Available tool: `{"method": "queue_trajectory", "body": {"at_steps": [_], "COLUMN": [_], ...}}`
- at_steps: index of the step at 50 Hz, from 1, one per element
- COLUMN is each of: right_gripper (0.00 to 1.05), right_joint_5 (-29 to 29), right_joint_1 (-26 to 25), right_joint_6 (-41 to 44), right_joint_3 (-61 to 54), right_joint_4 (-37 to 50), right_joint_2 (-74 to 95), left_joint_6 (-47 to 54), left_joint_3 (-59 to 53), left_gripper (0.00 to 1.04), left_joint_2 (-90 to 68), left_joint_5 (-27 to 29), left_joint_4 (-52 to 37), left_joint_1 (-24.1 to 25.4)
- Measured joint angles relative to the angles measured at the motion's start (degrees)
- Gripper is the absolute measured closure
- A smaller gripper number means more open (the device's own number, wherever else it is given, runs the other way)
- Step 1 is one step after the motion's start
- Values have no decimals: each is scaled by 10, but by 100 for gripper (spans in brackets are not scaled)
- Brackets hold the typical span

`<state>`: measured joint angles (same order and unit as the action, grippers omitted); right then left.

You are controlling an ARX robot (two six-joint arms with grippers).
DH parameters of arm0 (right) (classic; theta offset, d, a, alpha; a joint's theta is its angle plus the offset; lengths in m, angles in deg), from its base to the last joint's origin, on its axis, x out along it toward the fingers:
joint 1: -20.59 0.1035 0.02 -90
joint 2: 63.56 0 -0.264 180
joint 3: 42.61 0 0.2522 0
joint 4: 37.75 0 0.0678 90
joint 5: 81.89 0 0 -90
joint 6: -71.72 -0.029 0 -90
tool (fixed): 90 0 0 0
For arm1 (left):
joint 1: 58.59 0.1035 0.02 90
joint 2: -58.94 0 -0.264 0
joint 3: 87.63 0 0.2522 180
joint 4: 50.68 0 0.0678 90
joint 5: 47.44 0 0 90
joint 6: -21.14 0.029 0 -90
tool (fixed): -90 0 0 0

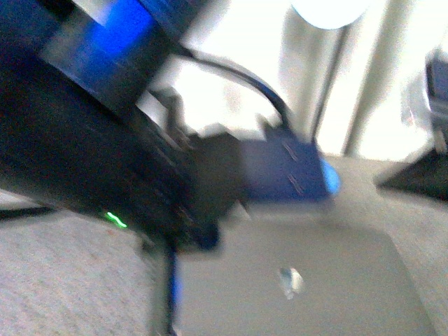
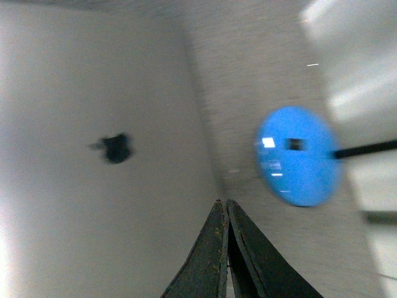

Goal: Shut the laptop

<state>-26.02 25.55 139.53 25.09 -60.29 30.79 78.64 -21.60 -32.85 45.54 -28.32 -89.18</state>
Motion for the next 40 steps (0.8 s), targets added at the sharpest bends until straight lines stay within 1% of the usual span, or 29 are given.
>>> {"method": "queue_trajectory", "body": {"at_steps": [6, 9, 13, 15, 20, 23, 26, 28, 29, 30, 31, 33, 34, 35, 36, 37, 38, 40], "right_gripper": [102, 102, 102, 102, 102, 102, 102, 102, 102, 102, 102, 102, 102, 102, 102, 102, 102, 102], "right_joint_5": [34, 47, 51, 52, 61, 65, 71, 70, 80, 105, 121, 177, 187, 201, 207, 210, 211, 212], "right_joint_1": [-20, -30, -42, -49, -66, -88, -126, -143, -151, -156, -159, -170, -172, -176, -180, -183, -183, -185], "right_joint_6": [-104, -167, -216, -222, -222, -224, -230, -237, -248, -281, -288, -367, -386, -423, -459, -493, -500, -558], "right_joint_3": [0, 1, 2, 2, 0, -7, -19, -21, -24, -32, -37, -63, -70, -85, -101, -116, -123, -150], "right_joint_4": [144, 198, 217, 217, 220, 230, 250, 254, 262, 280, 291, 327, 334, 344, 351, 355, 355, 358], "right_joint_2": [-52, -85, -132, -149, -172, -181, -189, -191, -193, -197, -200, -215, -220, -230, -242, -254, -259, -283], "left_joint_6": [-64, -94, -128, -138, -169, -192, -219, -228, -235, -238, -250, -301, -324, -347, -384, -391, -428, -473], "left_joint_3": [-26, -40, -60, -64, -68, -68, -68, -69, -70, -71, -77, -116, -127, -151, -174, -186, -208, -244], "left_gripper": [101, 101, 101, 101, 101, 101, 101, 101, 101, 101, 101, 101, 101, 101, 101, 101, 101, 101], "left_joint_2": [115, 161, 215, 227, 254, 265, 274, 276, 278, 278, 282, 293, 297, 304, 312, 317, 326, 344], "left_joint_5": [-27, -36, -47, -52, -86, -110, -143, -153, -162, -166, -180, -215, -227, -242, -250, -252, -251, -247], "left_joint_4": [-18, -20, -22, -21, -8, -6, -5, -5, -5, -4, -14, -104, -130, -180, -224, -247, -285, -342], "left_joint_1": [66, 102, 167, 189, 261, 318, 398, 428, 447, 457, 475, 509, 516, 528, 534, 536, 538, 535]}}
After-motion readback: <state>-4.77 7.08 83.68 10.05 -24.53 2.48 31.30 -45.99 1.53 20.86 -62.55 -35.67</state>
